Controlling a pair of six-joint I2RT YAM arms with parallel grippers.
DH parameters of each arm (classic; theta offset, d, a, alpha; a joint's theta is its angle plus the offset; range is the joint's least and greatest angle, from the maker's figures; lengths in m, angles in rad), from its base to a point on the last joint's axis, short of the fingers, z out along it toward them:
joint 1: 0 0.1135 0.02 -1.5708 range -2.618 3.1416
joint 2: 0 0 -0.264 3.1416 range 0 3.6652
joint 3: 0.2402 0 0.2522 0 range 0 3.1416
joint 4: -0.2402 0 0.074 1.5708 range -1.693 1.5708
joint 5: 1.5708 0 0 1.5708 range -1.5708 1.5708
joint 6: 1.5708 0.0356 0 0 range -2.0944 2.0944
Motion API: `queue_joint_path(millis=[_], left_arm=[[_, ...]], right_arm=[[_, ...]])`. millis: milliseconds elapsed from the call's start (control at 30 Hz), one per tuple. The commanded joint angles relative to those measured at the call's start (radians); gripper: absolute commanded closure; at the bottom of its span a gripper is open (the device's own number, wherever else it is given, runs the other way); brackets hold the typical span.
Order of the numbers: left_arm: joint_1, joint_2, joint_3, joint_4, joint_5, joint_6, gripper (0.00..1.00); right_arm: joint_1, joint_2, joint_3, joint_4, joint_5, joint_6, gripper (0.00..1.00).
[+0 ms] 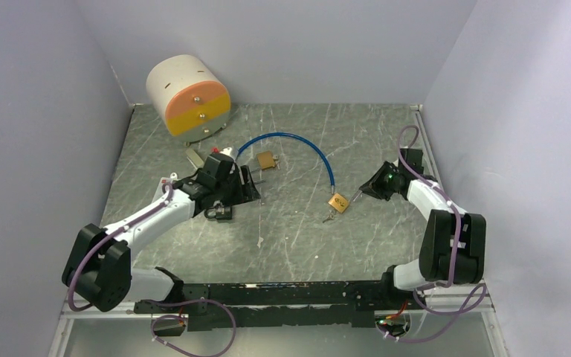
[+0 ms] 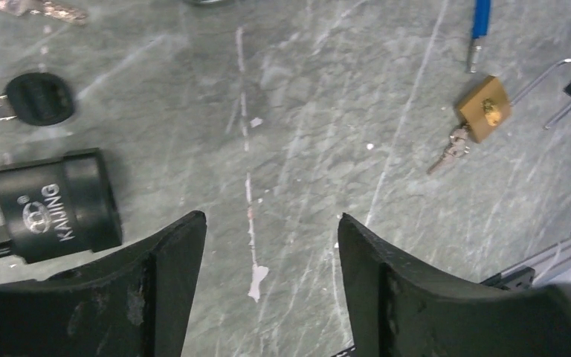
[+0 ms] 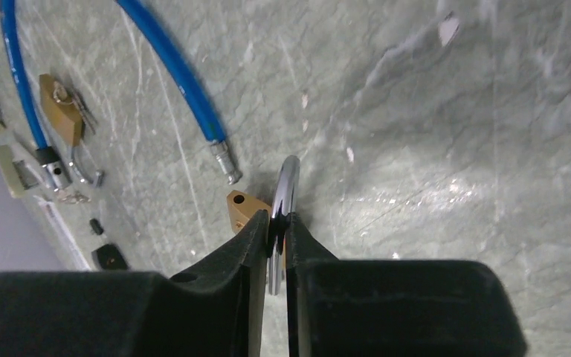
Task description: Unlock with the key
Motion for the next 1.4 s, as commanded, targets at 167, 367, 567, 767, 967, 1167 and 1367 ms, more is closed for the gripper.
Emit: queue_joint_path(millis=[167, 367, 567, 767, 967, 1167, 1367], left_arm=[[0.039, -0.002, 0.067, -0.166, -0.119, -0.025, 0.2], [0.066, 0.014, 0.094, -0.245, -0.171, -0.049, 0.16], [0.089, 0.015, 0.118, -0.364, -0.253, -0.082, 0.1], [0.142, -0.018, 0.09, -0.399, -0.316, -0.062, 0.07], [0.228, 0.084, 0.174, -0.353, -0.25, 0.056, 0.11], [0.257, 0.182, 0.162, -0.247, -0.151, 0.097, 0.18], [0.268, 0.312, 0.184, -0.147, -0.067, 0.142, 0.32]], right_arm=[[-0.007, 0.065, 0.065, 0.037, 0.091, -0.12, 0.83], [-0.007, 0.072, 0.047, 0.021, 0.202, -0.127, 0.71], [-0.004, -0.02, 0.027, -0.034, 0.355, -0.122, 0.49], [0.07, -0.168, -0.009, -0.06, 0.412, -0.085, 0.46], [0.265, -0.22, -0.095, 0.046, 0.325, 0.028, 0.47], [0.463, -0.101, -0.05, 0.098, 0.277, 0.07, 0.49], [0.555, 0.002, 0.043, 0.072, 0.27, 0.066, 0.54]])
